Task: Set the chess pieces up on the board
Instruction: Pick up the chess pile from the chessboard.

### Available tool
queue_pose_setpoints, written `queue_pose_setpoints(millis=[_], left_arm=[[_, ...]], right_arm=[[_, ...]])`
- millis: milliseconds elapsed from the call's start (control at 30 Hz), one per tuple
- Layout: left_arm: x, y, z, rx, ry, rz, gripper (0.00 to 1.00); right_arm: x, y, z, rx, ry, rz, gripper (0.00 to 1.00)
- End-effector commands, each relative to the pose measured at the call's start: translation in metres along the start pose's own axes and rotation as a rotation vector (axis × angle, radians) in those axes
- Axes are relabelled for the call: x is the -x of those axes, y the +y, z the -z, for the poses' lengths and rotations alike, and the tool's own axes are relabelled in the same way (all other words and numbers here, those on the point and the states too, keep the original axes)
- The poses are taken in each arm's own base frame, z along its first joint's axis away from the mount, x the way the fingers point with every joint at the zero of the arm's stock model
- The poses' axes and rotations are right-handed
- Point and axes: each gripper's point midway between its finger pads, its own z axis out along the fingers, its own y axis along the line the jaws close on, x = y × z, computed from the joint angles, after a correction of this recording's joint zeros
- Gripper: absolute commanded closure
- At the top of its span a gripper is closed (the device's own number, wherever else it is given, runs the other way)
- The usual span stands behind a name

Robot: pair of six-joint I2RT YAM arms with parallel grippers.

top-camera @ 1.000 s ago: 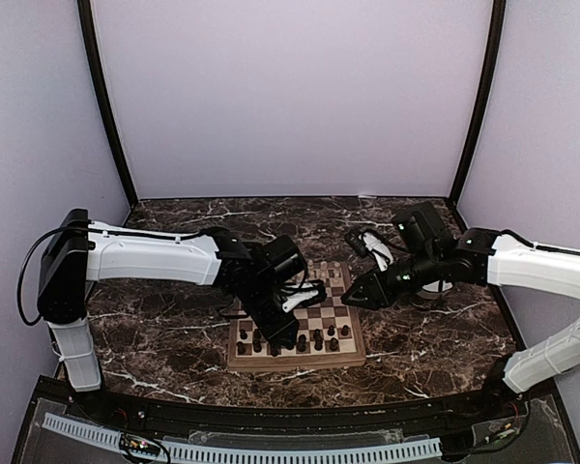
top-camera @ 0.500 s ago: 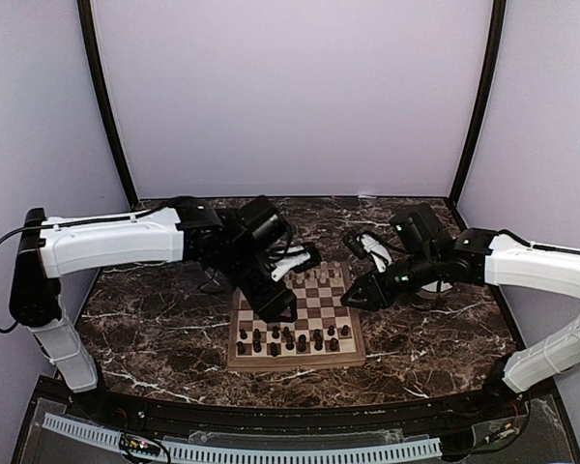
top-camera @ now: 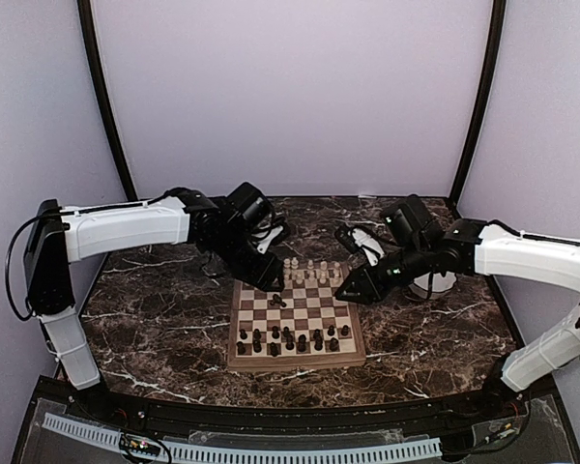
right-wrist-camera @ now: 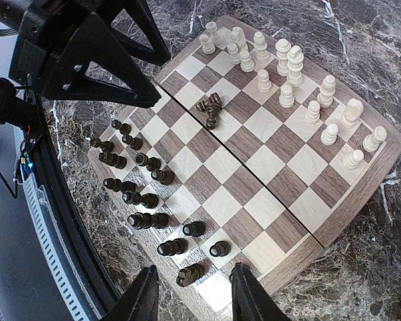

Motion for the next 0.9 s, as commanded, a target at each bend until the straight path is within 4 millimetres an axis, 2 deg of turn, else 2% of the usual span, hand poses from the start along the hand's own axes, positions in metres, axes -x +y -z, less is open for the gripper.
queue_pose_setpoints(millis=[0, 100, 167, 200, 233, 267, 300, 333, 367, 400, 433, 467, 500, 533, 567, 600, 733, 867], left_arm=[[0.018, 0.022, 0.021, 0.017, -0.108, 0.158, 0.44], [0.027, 0.039, 0.040, 0.071, -0.165, 0.198, 0.37], [0.041, 0.050, 0.073, 0.163, -0.241, 0.186, 0.34], [0.052, 0.056, 0.101, 0.222, -0.318, 0.181, 0.32], [0.057, 0.058, 0.115, 0.249, -0.361, 0.155, 0.13], [0.063, 0.066, 0.136, 0.305, -0.445, 0.153, 0.07], [0.054, 0.084, 0.135, 0.394, -0.459, 0.153, 0.03], [0.065, 0.087, 0.156, 0.413, -0.582, 0.174, 0.02], [0.054, 0.112, 0.157, 0.526, -0.624, 0.263, 0.01], [0.050, 0.120, 0.167, 0.550, -0.665, 0.305, 0.01], [0.050, 0.125, 0.163, 0.534, -0.679, 0.299, 0.02], [0.052, 0.122, 0.166, 0.518, -0.684, 0.250, 0.07], [0.057, 0.113, 0.164, 0.457, -0.692, 0.215, 0.10], [0.059, 0.105, 0.162, 0.424, -0.680, 0.149, 0.20], [0.063, 0.088, 0.156, 0.331, -0.662, 0.096, 0.26], [0.063, 0.082, 0.152, 0.299, -0.641, 0.067, 0.33], [0.047, 0.066, 0.126, 0.179, -0.497, 0.086, 0.39], [0.020, 0.053, 0.108, 0.069, -0.405, 0.149, 0.41]], right_arm=[[0.013, 0.000, 0.010, -0.018, -0.037, 0.017, 0.62], [0.034, 0.010, 0.030, -0.010, -0.123, 0.023, 0.62], [0.052, 0.014, 0.048, -0.026, -0.185, 0.034, 0.61], [0.062, 0.016, 0.058, -0.038, -0.215, 0.042, 0.61], [0.067, 0.016, 0.064, -0.055, -0.232, 0.049, 0.61], [0.073, 0.015, 0.070, -0.071, -0.252, 0.052, 0.61], [0.077, 0.013, 0.074, -0.090, -0.267, 0.052, 0.61], [0.079, 0.009, 0.076, -0.114, -0.279, 0.044, 0.59], [0.080, 0.006, 0.076, -0.132, -0.287, 0.036, 0.57], [0.080, 0.003, 0.075, -0.143, -0.290, 0.024, 0.53], [0.080, 0.000, 0.072, -0.149, -0.285, 0.010, 0.51], [0.080, 0.000, 0.069, -0.136, -0.272, 0.002, 0.50], [0.079, 0.002, 0.065, -0.117, -0.252, 0.008, 0.50], [0.078, 0.004, 0.059, -0.102, -0.228, 0.021, 0.50], [0.075, 0.003, 0.054, -0.101, -0.196, 0.036, 0.51], [0.072, 0.001, 0.049, -0.106, -0.166, 0.037, 0.52], [0.055, -0.002, 0.031, -0.111, -0.048, 0.082, 0.54], [0.049, 0.011, 0.020, -0.057, -0.026, 0.111, 0.54]])
